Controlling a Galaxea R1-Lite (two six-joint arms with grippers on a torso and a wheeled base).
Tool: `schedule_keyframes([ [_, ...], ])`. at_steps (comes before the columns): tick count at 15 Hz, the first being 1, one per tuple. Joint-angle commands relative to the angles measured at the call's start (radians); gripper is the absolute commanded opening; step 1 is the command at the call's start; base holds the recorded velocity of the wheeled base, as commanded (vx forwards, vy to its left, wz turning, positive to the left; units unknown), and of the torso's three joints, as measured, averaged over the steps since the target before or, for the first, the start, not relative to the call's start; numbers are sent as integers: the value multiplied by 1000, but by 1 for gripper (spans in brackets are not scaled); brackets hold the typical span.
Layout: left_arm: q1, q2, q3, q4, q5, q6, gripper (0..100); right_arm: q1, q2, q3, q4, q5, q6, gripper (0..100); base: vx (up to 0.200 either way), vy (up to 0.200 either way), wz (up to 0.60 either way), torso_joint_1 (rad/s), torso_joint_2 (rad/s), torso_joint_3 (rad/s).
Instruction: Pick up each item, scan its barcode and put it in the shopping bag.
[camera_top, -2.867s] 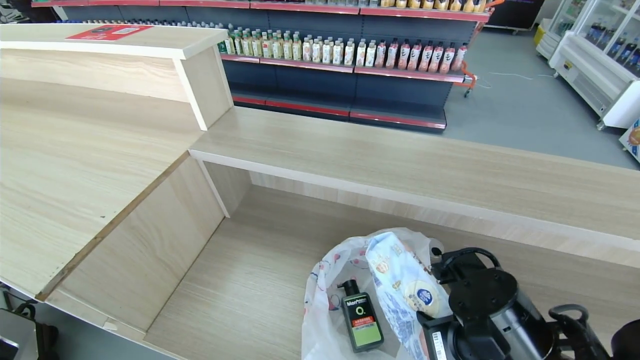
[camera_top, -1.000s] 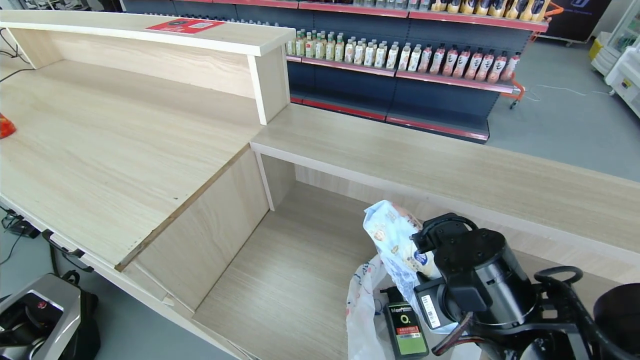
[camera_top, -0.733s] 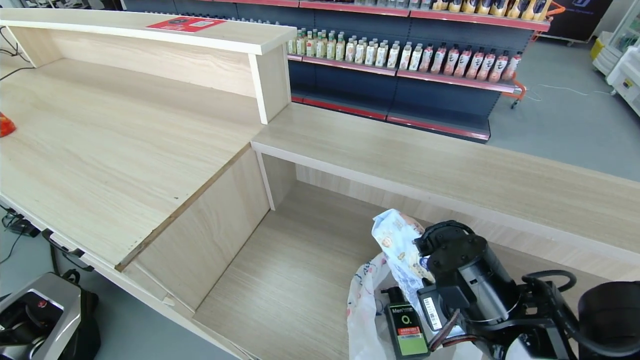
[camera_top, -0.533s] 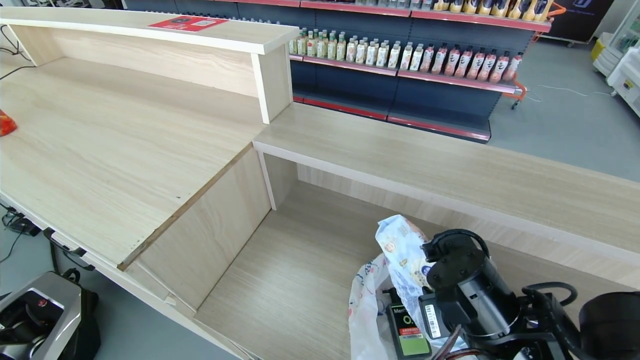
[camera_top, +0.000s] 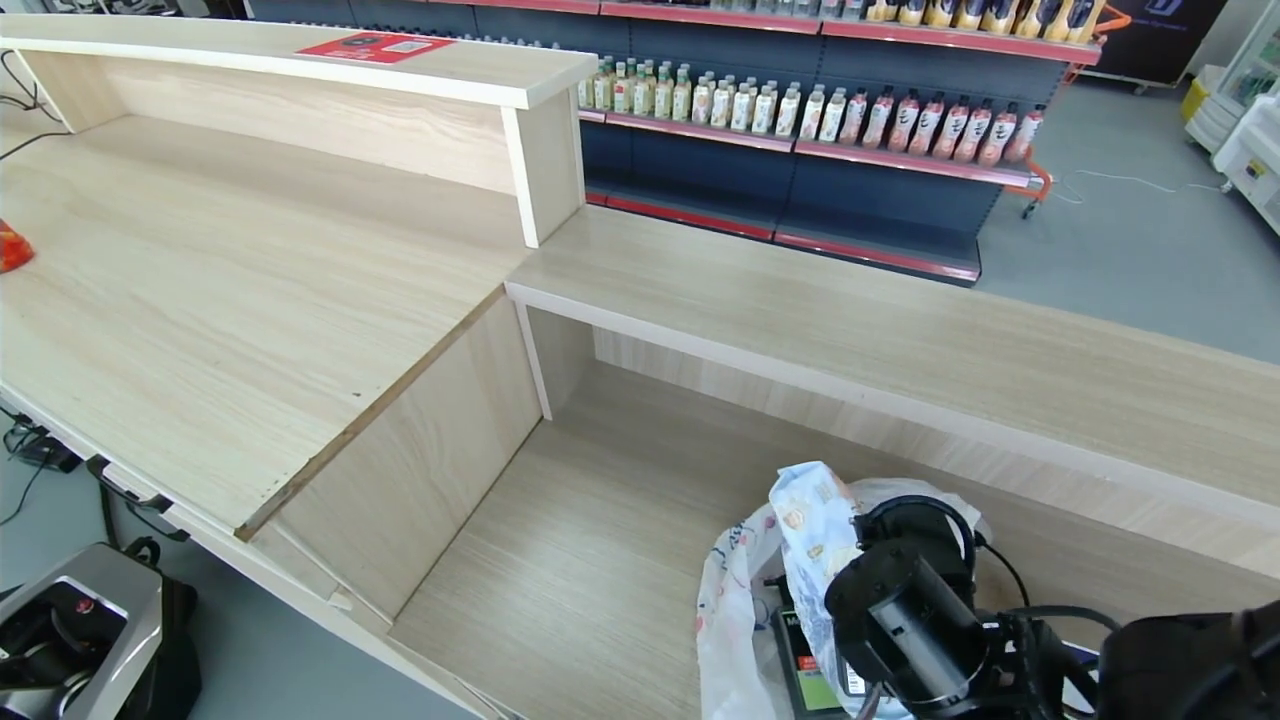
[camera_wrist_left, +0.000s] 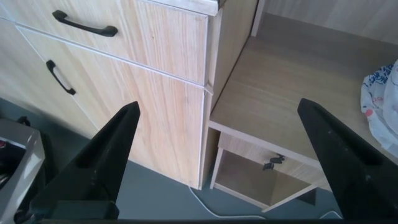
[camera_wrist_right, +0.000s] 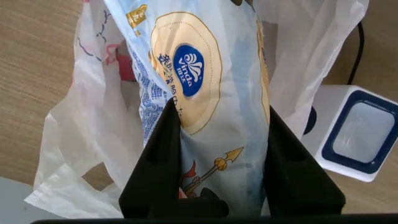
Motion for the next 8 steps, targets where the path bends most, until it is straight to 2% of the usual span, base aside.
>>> schedule_keyframes([
  [1, 1, 0, 0, 0, 0, 0, 100, -35, 76, -40, -34, 20, 22, 0, 0, 0, 0, 0, 0, 0],
  [5, -1, 0, 0, 0, 0, 0, 100, -38, 125, -90, -123, 41, 52, 0, 0, 0, 0, 0, 0, 0],
  [8, 1, 0, 0, 0, 0, 0, 100, -31, 136, -87, -132, 41, 60, 0, 0, 0, 0, 0, 0, 0],
])
